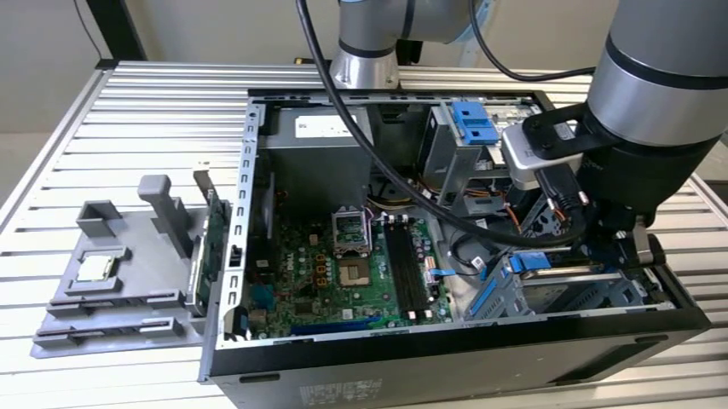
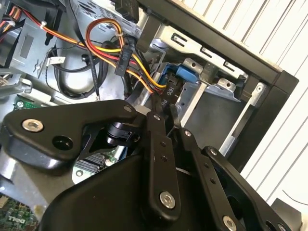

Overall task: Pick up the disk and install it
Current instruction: 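Insert the first disk wire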

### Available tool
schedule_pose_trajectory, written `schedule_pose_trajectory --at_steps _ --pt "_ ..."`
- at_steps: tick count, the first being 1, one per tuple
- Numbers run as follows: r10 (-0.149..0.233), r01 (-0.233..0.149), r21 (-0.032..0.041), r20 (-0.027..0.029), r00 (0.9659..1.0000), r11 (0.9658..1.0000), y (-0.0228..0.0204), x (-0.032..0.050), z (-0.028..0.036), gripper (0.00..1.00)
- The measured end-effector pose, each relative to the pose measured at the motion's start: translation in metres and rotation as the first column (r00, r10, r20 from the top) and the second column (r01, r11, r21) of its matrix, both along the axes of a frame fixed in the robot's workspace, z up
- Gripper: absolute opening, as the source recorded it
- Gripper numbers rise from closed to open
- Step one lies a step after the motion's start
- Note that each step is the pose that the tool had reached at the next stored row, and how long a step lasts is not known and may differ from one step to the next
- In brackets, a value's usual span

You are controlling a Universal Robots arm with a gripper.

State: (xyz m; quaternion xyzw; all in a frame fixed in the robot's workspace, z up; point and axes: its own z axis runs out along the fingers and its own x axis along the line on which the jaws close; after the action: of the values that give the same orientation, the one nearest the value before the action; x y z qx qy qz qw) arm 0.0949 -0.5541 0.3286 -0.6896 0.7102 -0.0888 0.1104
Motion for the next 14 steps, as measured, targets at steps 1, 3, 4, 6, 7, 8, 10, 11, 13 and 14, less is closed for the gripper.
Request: schedule_pose_trajectory --at_steps 1,3,4,6,7,8,10,11,13,14 --pt "0.002 -0.002 0.0004 0.0000 1.0000 1.0000 0.0000 0.0001 0.0000 0.00" --pt "0.006 -0.006 0.0033 0.0007 1.0000 1.0000 0.0000 0.0001 0.0000 0.00" --pt "0.009 -0.009 0.0055 0.0018 1.0000 0.9999 0.0000 0.0001 -0.0001 0.00" --pt "0.017 -0.017 0.0089 0.0043 0.9998 0.9998 0.0000 0.0001 -0.0003 0.00" --pt "0.020 -0.020 0.0089 0.0046 0.9998 0.9998 0.0000 0.0001 0.0000 0.00" --pt "0.022 -0.022 0.0090 0.0047 0.9998 0.9997 -0.0002 0.0001 -0.0001 0.00" --pt "0.023 -0.023 0.0090 0.0046 0.9997 0.9997 -0.0009 0.0000 -0.0001 0.00" --pt "0.023 -0.023 0.0091 0.0046 0.9997 0.9997 -0.0013 0.0000 0.0000 0.00" --pt "0.023 -0.023 0.0092 0.0046 0.9997 0.9997 -0.0021 0.0000 0.0000 0.00" --pt "0.023 -0.023 0.0091 0.0046 0.9997 0.9997 -0.0023 0.0000 0.0001 0.00"
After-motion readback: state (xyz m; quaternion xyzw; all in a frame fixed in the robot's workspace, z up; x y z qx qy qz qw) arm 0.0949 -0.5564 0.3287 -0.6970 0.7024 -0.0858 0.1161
